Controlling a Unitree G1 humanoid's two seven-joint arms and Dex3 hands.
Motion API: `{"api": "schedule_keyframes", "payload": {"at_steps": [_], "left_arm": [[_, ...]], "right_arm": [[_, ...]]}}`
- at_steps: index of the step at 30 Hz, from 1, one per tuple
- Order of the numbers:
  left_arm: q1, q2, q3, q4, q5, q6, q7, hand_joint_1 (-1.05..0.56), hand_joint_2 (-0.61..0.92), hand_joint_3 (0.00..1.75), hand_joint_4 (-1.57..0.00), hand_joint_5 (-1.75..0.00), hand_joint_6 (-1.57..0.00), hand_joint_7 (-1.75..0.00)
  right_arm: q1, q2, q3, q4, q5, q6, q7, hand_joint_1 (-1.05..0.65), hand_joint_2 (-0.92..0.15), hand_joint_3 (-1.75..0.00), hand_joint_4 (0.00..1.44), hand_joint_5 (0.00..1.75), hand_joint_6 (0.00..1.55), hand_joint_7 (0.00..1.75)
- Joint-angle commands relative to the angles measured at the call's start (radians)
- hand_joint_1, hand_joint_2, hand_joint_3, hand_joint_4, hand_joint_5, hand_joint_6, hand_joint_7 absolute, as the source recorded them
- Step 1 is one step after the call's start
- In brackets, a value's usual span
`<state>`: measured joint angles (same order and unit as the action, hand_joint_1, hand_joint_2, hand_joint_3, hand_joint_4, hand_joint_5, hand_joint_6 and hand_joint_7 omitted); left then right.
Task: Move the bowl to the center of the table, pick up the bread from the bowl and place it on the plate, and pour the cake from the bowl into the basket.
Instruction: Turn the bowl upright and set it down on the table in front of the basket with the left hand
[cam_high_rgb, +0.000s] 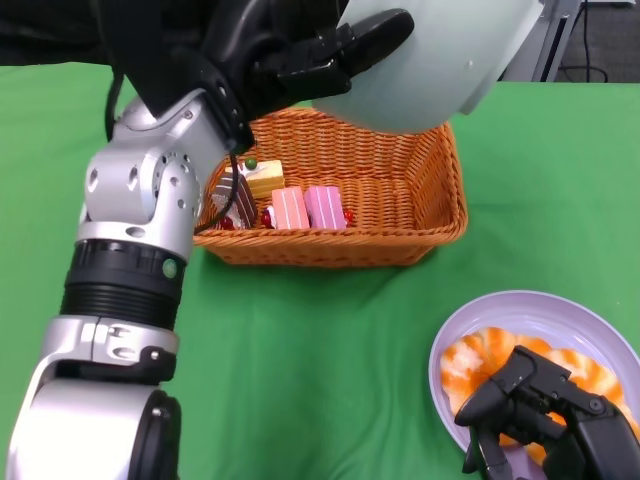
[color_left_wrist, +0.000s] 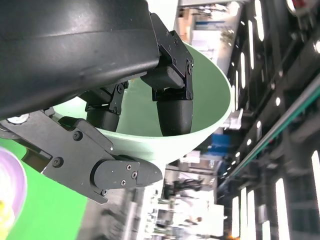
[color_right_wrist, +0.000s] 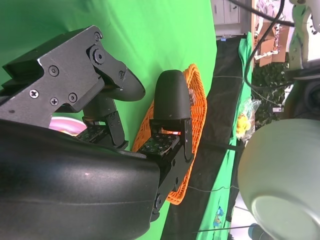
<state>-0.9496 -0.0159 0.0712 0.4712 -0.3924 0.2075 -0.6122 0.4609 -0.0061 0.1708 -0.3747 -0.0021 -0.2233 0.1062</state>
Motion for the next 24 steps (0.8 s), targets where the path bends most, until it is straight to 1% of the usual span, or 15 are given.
{"api": "schedule_keyframes", "payload": {"at_steps": [1, 4, 7, 8, 9, 10, 12, 14, 18, 19, 20, 23, 24], "left_arm": [[0.027, 0.030, -0.032, -0.040, 0.048, -0.129, -0.055, -0.26, 0.86, 0.60, -0.71, -1.75, -0.65, -1.57], [0.044, 0.045, -0.050, -0.051, 0.086, -0.206, -0.064, -0.28, 0.84, 0.60, -0.71, -1.75, -0.64, -1.57], [0.049, 0.050, -0.056, -0.052, 0.099, -0.236, -0.065, -0.29, 0.83, 0.60, -0.71, -1.75, -0.64, -1.56], [0.061, 0.066, -0.070, -0.056, 0.132, -0.299, -0.066, -0.29, 0.83, 0.60, -0.71, -1.75, -0.65, -1.56], [0.094, 0.107, -0.089, -0.073, 0.177, -0.415, -0.102, -0.29, 0.82, 0.63, -0.71, -1.75, -0.63, -1.58], [0.123, 0.140, -0.102, -0.086, 0.207, -0.504, -0.132, -0.28, 0.86, 0.59, -0.72, -1.75, -0.63, -1.49], [0.173, 0.183, -0.118, -0.091, 0.248, -0.650, -0.164, -0.28, 0.91, 0.53, -0.74, -1.75, -0.65, -1.42], [0.199, 0.199, -0.121, -0.073, 0.256, -0.733, -0.175, -0.29, 0.92, 0.51, -0.76, -1.75, -0.64, -1.43], [0.250, 0.244, -0.127, -0.041, 0.304, -0.923, -0.158, -0.28, 0.90, 0.49, -0.73, -1.75, -0.63, -1.47], [0.255, 0.251, -0.128, -0.033, 0.311, -0.958, -0.152, -0.26, 0.86, 0.55, -0.71, -1.75, -0.63, -1.46], [0.256, 0.254, -0.130, -0.024, 0.314, -0.981, -0.147, -0.26, 0.84, 0.58, -0.70, -1.75, -0.63, -1.46], [0.252, 0.259, -0.137, -0.004, 0.314, -1.011, -0.140, -0.25, 0.82, 0.61, -0.69, -1.75, -0.63, -1.46], [0.275, 0.277, -0.130, 0.007, 0.327, -1.098, -0.136, -0.25, 0.81, 0.62, -0.69, -1.75, -0.63, -1.46]], "right_arm": [[-0.005, -0.007, -0.007, 0.003, 0.008, -0.006, -0.001, -0.06, -0.50, -1.22, 0.73, 1.67, 0.64, 1.49], [-0.007, -0.010, -0.007, 0.003, 0.008, -0.008, 0.001, -0.06, -0.49, -1.23, 0.73, 1.67, 0.64, 1.49], [-0.008, -0.011, -0.008, 0.004, 0.007, -0.009, 0.001, -0.06, -0.49, -1.23, 0.73, 1.67, 0.63, 1.50], [-0.008, -0.009, -0.007, 0.002, 0.009, -0.005, 0.001, -0.06, -0.49, -1.23, 0.73, 1.67, 0.63, 1.50], [-0.009, -0.010, -0.007, -0.005, 0.009, 0.008, 0.001, -0.06, -0.49, -1.24, 0.73, 1.67, 0.63, 1.50], [-0.011, -0.010, -0.007, -0.007, 0.009, 0.014, 0.001, -0.06, -0.49, -1.23, 0.72, 1.66, 0.63, 1.49], [-0.014, -0.013, -0.007, -0.014, 0.010, 0.030, 0.004, -0.07, -0.49, -1.22, 0.72, 1.66, 0.63, 1.49], [-0.014, -0.012, -0.007, -0.019, 0.008, 0.040, 0.001, -0.07, -0.50, -1.21, 0.71, 1.66, 0.63, 1.48], [-0.016, -0.011, -0.009, -0.024, 0.024, 0.053, 0.007, -0.06, -0.50, -1.21, 0.70, 1.66, 0.63, 1.48], [-0.016, -0.011, -0.009, -0.025, 0.024, 0.054, 0.007, -0.06, -0.50, -1.21, 0.69, 1.66, 0.63, 1.47], [-0.017, -0.011, -0.009, -0.024, 0.023, 0.053, 0.007, -0.05, -0.50, -1.21, 0.69, 1.66, 0.63, 1.47], [-0.017, -0.011, -0.009, -0.024, 0.023, 0.054, 0.008, -0.05, -0.50, -1.21, 0.69, 1.67, 0.63, 1.47], [-0.020, -0.012, -0.010, -0.025, 0.025, 0.059, 0.011, -0.05, -0.50, -1.21, 0.69, 1.67, 0.63, 1.47]]}}
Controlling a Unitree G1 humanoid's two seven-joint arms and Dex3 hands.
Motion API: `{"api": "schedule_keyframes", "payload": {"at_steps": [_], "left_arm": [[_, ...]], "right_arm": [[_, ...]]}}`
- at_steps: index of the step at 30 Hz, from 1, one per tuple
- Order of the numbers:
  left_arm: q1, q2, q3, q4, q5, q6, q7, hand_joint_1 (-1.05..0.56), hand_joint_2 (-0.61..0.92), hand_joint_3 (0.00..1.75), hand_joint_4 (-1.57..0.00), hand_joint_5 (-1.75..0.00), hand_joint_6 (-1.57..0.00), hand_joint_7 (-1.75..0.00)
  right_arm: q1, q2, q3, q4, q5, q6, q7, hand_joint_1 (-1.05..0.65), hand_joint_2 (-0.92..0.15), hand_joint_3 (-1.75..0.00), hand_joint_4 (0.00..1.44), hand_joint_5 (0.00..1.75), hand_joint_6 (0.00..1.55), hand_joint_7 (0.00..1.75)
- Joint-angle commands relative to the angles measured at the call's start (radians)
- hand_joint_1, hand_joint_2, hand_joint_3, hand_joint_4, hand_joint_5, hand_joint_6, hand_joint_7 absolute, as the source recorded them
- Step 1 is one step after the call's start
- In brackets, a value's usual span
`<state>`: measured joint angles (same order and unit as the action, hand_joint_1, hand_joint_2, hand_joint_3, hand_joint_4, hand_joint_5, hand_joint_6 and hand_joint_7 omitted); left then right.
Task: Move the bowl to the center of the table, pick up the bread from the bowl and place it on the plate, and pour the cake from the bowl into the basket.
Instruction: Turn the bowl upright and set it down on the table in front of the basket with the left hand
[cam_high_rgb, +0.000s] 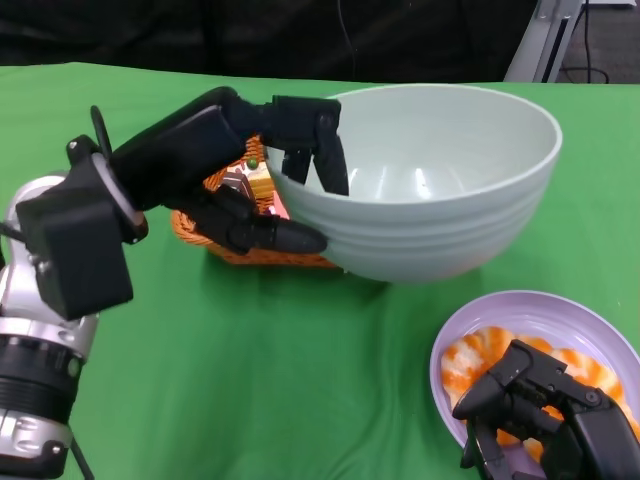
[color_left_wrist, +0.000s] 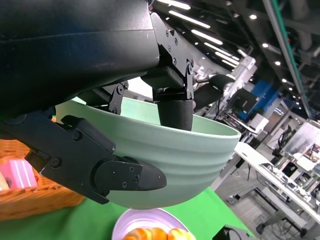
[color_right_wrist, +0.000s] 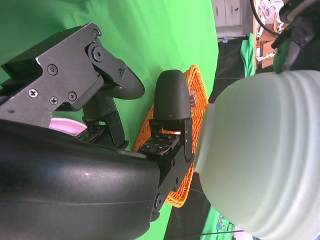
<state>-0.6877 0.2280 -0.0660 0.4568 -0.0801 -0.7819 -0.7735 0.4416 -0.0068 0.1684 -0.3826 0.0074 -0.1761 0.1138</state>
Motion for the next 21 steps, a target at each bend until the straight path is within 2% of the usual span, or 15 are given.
{"api": "schedule_keyframes", "payload": {"at_steps": [1, 4, 9, 10, 11, 13, 18, 21], "left_arm": [[0.030, 0.048, 0.011, 0.030, 0.025, -0.175, 0.030, -0.19, 0.69, 0.78, -0.67, -1.75, -0.62, -1.48], [0.040, 0.067, 0.008, 0.064, 0.037, -0.271, 0.046, -0.15, 0.56, 0.96, -0.66, -1.75, -0.62, -1.49], [0.029, 0.075, -0.005, 0.095, 0.039, -0.306, 0.064, -0.14, 0.53, 1.00, -0.66, -1.75, -0.62, -1.49], [0.073, 0.103, 0.009, 0.122, 0.044, -0.416, 0.073, -0.14, 0.53, 1.00, -0.66, -1.75, -0.62, -1.49], [0.109, 0.128, 0.018, 0.147, 0.048, -0.507, 0.082, -0.20, 0.64, 0.84, -0.69, -1.72, -0.67, -1.41], [0.150, 0.160, 0.025, 0.193, 0.053, -0.627, 0.103, -0.24, 0.75, 0.66, -0.71, -1.70, -0.72, -1.34], [0.183, 0.200, 0.024, 0.291, 0.076, -0.776, 0.164, -0.22, 0.79, 0.58, -0.74, -1.64, -0.75, -1.27], [0.198, 0.210, 0.029, 0.327, 0.099, -0.830, 0.197, -0.17, 0.76, 0.58, -0.72, -1.67, -0.72, -1.34]], "right_arm": [[-0.003, -0.012, -0.007, -0.018, 0.016, 0.017, 0.005, -0.05, -0.51, -1.21, 0.68, 1.66, 0.62, 1.46], [-0.006, -0.012, -0.008, -0.021, 0.017, 0.024, 0.008, -0.06, -0.52, -1.20, 0.68, 1.67, 0.62, 1.46], [-0.006, -0.011, -0.009, -0.022, 0.017, 0.026, 0.010, -0.06, -0.53, -1.18, 0.67, 1.67, 0.62, 1.46], [-0.008, -0.010, -0.011, -0.019, 0.016, 0.019, 0.008, -0.06, -0.53, -1.18, 0.67, 1.67, 0.62, 1.46], [-0.010, -0.008, -0.012, -0.016, 0.014, 0.013, 0.006, -0.07, -0.52, -1.18, 0.68, 1.67, 0.62, 1.46], [-0.011, -0.006, -0.014, -0.012, 0.013, 0.007, 0.003, -0.07, -0.51, -1.17, 0.69, 1.67, 0.62, 1.45], [-0.012, -0.008, -0.017, -0.010, 0.012, 0.001, 0.004, -0.08, -0.52, -1.17, 0.70, 1.67, 0.62, 1.45], [-0.011, -0.009, -0.017, -0.009, 0.019, -0.004, 0.008, -0.08, -0.51, -1.17, 0.70, 1.66, 0.62, 1.44]]}}
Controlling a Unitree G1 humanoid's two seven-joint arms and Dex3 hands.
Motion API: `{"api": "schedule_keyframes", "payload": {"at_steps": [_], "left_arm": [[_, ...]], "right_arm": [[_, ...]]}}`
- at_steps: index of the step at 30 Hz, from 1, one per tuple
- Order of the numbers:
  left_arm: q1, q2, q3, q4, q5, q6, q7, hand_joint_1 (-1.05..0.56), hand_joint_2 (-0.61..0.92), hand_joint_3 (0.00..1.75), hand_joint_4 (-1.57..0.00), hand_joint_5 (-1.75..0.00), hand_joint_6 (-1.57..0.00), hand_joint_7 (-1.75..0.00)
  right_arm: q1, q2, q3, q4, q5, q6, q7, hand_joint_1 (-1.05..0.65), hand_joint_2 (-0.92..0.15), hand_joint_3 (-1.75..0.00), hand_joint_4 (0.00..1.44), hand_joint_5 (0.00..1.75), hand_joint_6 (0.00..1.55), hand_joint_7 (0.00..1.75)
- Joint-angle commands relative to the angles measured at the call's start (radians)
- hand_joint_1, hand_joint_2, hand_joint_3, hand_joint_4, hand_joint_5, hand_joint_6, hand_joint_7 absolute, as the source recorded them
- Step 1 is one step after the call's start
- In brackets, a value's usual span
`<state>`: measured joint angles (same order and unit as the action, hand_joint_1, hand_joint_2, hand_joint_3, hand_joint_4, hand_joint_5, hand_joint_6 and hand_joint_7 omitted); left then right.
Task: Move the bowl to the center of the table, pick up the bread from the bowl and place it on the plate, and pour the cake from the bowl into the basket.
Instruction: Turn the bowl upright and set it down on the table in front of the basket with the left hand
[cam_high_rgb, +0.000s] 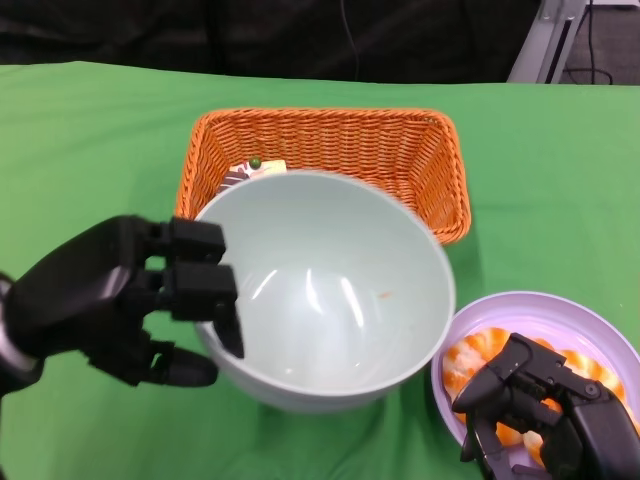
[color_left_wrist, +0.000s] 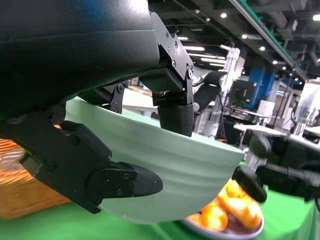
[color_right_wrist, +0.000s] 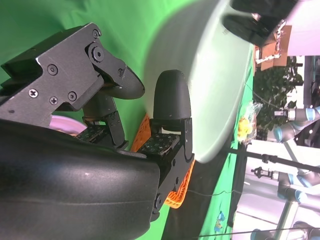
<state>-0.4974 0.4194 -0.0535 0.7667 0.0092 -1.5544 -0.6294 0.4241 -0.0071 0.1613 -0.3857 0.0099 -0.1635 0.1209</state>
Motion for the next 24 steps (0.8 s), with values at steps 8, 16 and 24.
{"api": "schedule_keyframes", "payload": {"at_steps": [8, 16, 24], "left_arm": [[0.099, 0.049, 0.010, -0.009, 0.068, -0.060, 0.133, -0.11, 0.74, 0.50, -0.72, -1.71, -0.75, -1.34], [0.162, 0.049, 0.017, -0.004, 0.168, -0.060, 0.179, -0.01, 0.81, 0.30, -0.71, -1.75, -0.56, -1.73], [0.175, 0.035, 0.047, 0.022, 0.282, -0.060, 0.240, -0.01, 0.79, 0.35, -0.73, -1.75, -0.54, -1.75]], "right_arm": [[0.014, -0.008, -0.008, -0.024, 0.008, 0.006, -0.005, -0.06, -0.53, -1.16, 0.69, 1.66, 0.62, 1.44], [0.024, -0.008, -0.004, -0.043, 0.000, 0.023, -0.012, -0.07, -0.53, -1.15, 0.68, 1.66, 0.61, 1.45], [0.022, -0.009, -0.004, -0.036, 0.003, 0.013, -0.010, -0.07, -0.53, -1.15, 0.69, 1.67, 0.61, 1.45]]}}
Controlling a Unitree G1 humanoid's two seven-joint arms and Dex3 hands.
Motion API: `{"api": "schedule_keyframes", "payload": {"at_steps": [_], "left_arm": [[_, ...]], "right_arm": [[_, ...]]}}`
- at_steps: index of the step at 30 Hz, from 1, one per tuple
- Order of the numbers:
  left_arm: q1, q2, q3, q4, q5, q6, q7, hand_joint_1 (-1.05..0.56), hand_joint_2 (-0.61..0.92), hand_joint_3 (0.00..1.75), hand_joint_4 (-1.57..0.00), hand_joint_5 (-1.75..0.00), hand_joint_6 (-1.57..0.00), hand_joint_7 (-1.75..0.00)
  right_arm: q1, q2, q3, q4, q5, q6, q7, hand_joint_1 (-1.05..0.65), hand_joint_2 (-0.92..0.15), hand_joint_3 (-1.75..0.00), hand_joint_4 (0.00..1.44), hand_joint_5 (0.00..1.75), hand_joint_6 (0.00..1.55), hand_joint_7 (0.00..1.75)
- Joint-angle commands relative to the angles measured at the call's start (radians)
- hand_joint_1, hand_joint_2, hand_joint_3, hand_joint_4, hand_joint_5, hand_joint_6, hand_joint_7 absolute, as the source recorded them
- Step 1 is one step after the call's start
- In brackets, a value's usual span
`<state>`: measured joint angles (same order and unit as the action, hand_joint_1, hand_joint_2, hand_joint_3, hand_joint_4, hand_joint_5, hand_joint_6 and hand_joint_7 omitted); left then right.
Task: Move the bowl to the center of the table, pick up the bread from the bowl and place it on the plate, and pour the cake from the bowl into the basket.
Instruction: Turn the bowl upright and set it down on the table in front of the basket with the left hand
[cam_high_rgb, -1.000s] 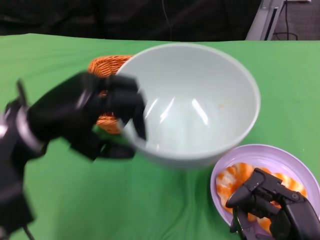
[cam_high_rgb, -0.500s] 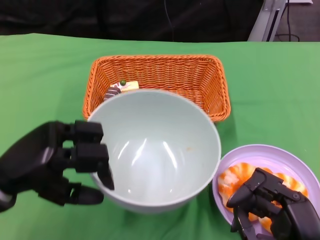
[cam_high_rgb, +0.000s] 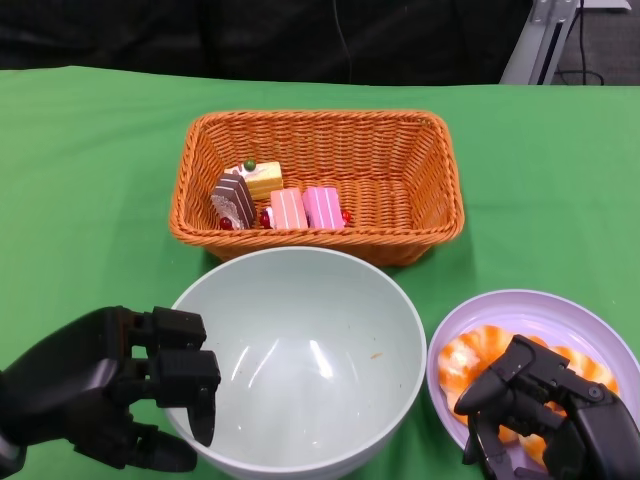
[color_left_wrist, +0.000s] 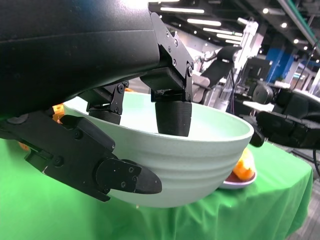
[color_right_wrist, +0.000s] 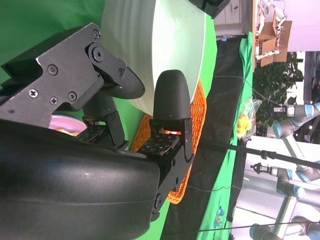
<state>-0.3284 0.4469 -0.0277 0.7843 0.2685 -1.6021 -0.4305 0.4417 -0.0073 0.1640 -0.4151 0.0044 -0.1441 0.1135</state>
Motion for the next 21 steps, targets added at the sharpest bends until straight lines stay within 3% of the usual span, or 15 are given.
{"api": "schedule_keyframes", "payload": {"at_steps": [1, 6, 7, 9, 13, 21], "left_arm": [[0.005, 0.008, 0.023, 0.005, 0.032, -0.012, 0.050, -0.01, 0.79, 0.35, -0.73, -1.75, -0.54, -1.75], [0.004, 0.013, 0.025, 0.004, 0.074, -0.012, 0.094, -0.01, 0.78, 0.36, -0.73, -1.75, -0.54, -1.75], [-0.013, 0.010, 0.050, 0.029, 0.165, 0.011, 0.102, -0.01, 0.78, 0.37, -0.73, -1.75, -0.54, -1.75], [-0.036, 0.007, 0.081, 0.050, 0.325, 0.059, 0.143, -0.14, 0.85, 0.21, -0.69, -1.75, -0.52, -1.71], [-0.046, 0.018, 0.074, 0.000, 0.561, 0.136, 0.313, -0.20, 0.91, 0.10, -0.66, -1.75, -0.51, -1.68], [-0.061, 0.064, -0.077, -0.071, 0.802, 0.260, 0.697, -0.21, 0.92, 0.07, -0.65, -1.75, -0.49, -1.64]], "right_arm": [[0.004, -0.009, -0.007, -0.007, 0.008, -0.007, -0.003, -0.07, -0.53, -1.15, 0.69, 1.67, 0.61, 1.45], [0.004, -0.009, -0.007, -0.007, 0.008, -0.007, -0.003, -0.07, -0.53, -1.15, 0.69, 1.67, 0.61, 1.45], [0.009, -0.007, -0.005, -0.011, 0.008, -0.007, -0.004, -0.07, -0.53, -1.15, 0.69, 1.67, 0.61, 1.45], [0.016, -0.005, -0.003, -0.011, 0.007, -0.017, -0.007, -0.07, -0.53, -1.16, 0.69, 1.66, 0.61, 1.45], [0.022, -0.006, -0.001, -0.023, 0.007, -0.001, -0.009, -0.07, -0.53, -1.15, 0.69, 1.66, 0.62, 1.45], [0.030, -0.003, 0.009, -0.043, -0.011, 0.016, -0.025, -0.07, -0.52, -1.18, 0.68, 1.66, 0.62, 1.45]]}}
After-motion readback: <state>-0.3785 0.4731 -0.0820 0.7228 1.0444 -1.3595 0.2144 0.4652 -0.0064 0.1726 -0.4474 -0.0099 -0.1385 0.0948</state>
